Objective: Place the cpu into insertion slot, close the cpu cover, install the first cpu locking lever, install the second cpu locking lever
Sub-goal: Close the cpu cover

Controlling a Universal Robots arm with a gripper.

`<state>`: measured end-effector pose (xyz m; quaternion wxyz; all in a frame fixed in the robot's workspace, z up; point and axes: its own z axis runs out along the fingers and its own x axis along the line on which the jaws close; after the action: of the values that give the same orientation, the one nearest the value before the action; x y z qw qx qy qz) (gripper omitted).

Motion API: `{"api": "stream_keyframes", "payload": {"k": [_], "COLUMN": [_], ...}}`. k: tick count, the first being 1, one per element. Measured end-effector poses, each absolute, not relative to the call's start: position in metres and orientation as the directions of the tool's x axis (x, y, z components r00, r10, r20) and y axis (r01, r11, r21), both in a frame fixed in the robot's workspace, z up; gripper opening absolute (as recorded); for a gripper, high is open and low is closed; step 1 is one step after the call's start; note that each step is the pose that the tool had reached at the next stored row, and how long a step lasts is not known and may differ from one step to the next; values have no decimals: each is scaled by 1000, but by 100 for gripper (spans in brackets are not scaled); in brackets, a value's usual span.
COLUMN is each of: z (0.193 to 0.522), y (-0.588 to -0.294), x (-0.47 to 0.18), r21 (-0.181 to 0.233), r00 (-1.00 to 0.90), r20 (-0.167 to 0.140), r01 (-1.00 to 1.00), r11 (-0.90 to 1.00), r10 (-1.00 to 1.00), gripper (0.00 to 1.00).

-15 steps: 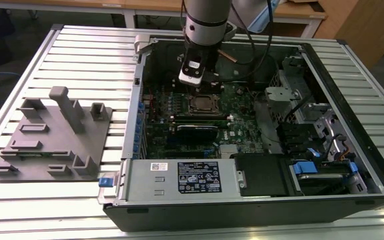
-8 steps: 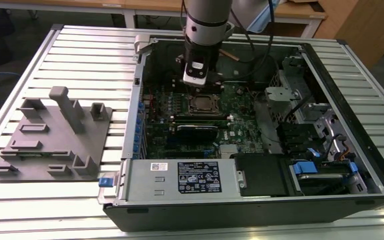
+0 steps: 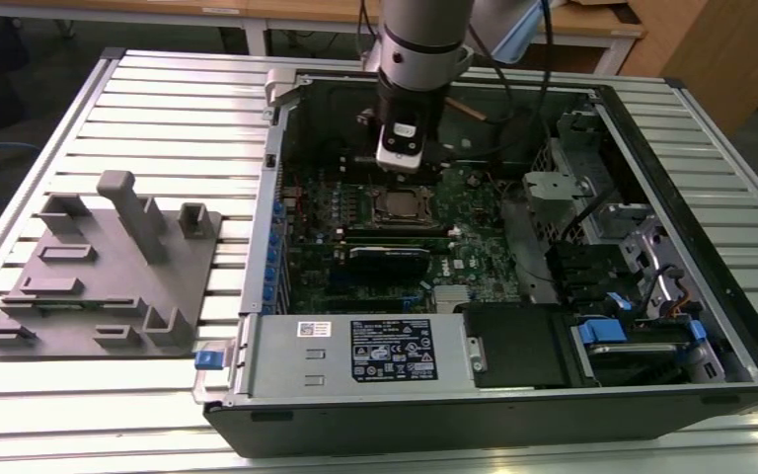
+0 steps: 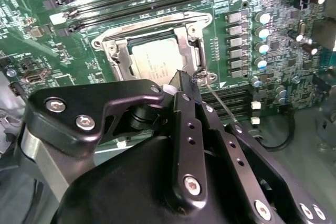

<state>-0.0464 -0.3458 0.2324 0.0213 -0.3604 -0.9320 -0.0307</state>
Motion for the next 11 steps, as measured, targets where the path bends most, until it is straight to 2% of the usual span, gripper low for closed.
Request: {"api": "stream_keyframes", "payload": {"k": [11], "z": [231], "y": [-346], "x": [-44], "r21": [42], "r00": [-799], "r20": [62], "r01": [600], "r11": [799], "r10": [598], "gripper": [10]}}
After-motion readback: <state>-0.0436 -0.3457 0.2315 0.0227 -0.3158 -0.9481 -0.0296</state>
